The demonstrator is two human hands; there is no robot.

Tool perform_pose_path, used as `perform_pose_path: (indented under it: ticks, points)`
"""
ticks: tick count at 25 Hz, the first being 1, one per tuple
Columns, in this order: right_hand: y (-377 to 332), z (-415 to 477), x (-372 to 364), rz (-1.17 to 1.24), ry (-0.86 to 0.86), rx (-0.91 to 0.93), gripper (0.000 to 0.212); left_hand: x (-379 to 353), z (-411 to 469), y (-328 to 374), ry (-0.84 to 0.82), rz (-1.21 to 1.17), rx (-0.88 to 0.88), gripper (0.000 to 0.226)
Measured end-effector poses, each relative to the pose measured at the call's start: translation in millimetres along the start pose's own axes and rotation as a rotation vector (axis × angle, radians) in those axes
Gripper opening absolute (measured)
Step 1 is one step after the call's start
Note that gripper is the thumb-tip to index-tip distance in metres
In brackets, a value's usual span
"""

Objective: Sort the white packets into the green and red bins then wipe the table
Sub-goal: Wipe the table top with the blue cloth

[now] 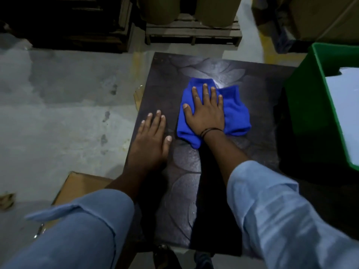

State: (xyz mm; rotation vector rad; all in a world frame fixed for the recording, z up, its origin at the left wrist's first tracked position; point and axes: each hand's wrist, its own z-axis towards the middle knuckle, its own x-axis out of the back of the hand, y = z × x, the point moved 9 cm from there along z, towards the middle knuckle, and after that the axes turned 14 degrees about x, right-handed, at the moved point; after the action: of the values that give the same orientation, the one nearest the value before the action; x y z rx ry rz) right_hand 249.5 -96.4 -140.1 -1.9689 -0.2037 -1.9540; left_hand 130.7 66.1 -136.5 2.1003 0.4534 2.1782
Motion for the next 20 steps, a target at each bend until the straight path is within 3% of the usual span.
perform_pose_path:
  ticks: [6, 11, 15, 20]
  points:
    - [17, 110, -3, -0.001, -0.040, 0.006, 0.071, -1, -3, -4, 0.020, -0.006, 0.007, 0.064]
    - [18, 135, -3, 0.015, -0.054, 0.035, 0.073, -1, -4, -6, 0.012, -0.022, 0.006, 0.063]
    - [3, 84, 0, 0.020, -0.042, 0.091, 0.073, 0, -6, -4, 0.033, -0.033, 0.009, 0.064]
    - [-34, -51, 2, 0.000, 0.037, 0.118, 0.070, 9, -12, -1, 0.096, -0.104, -0.028, 0.060]
